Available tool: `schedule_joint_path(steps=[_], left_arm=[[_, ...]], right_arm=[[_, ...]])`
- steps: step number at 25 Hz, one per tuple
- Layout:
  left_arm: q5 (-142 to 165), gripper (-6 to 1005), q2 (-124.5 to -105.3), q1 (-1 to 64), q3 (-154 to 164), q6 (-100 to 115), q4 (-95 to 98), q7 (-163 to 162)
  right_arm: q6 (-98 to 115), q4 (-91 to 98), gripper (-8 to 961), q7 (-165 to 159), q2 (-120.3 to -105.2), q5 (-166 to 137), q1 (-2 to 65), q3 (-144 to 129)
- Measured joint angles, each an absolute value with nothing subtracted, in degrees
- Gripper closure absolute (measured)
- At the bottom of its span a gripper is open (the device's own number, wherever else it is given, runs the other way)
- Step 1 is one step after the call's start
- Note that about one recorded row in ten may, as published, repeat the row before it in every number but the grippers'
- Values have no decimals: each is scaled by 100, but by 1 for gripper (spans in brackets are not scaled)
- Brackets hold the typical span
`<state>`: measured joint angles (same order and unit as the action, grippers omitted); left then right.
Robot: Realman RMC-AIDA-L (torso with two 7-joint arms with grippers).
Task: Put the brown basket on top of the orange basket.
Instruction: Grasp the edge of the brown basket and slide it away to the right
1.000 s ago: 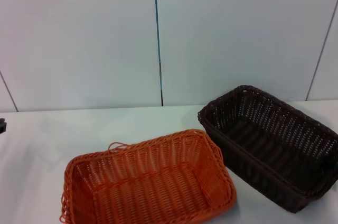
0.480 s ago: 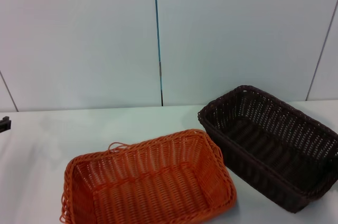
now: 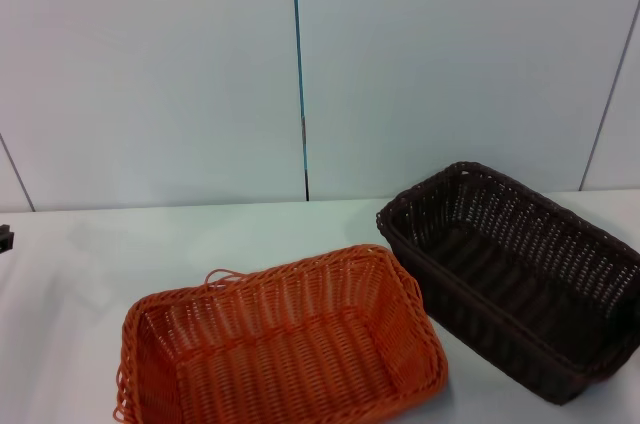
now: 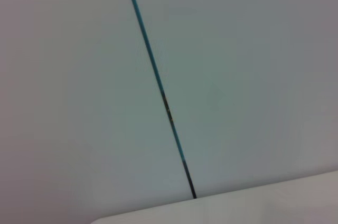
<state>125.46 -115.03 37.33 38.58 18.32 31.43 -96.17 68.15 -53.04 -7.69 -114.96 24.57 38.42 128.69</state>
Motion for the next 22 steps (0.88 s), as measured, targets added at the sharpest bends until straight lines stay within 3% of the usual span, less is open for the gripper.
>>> schedule_joint_path(steps=[14, 22], left_arm=[[12556, 176, -11469, 3767, 3920, 1677, 3006, -9583], [12560, 177, -11451, 3814, 3920, 1533, 2898, -9481]], right_arm=[[6450, -5127, 718, -801, -11567, 2451, 3841, 12865], [6355, -5072, 778, -825, -11575, 2452, 3841, 12883]])
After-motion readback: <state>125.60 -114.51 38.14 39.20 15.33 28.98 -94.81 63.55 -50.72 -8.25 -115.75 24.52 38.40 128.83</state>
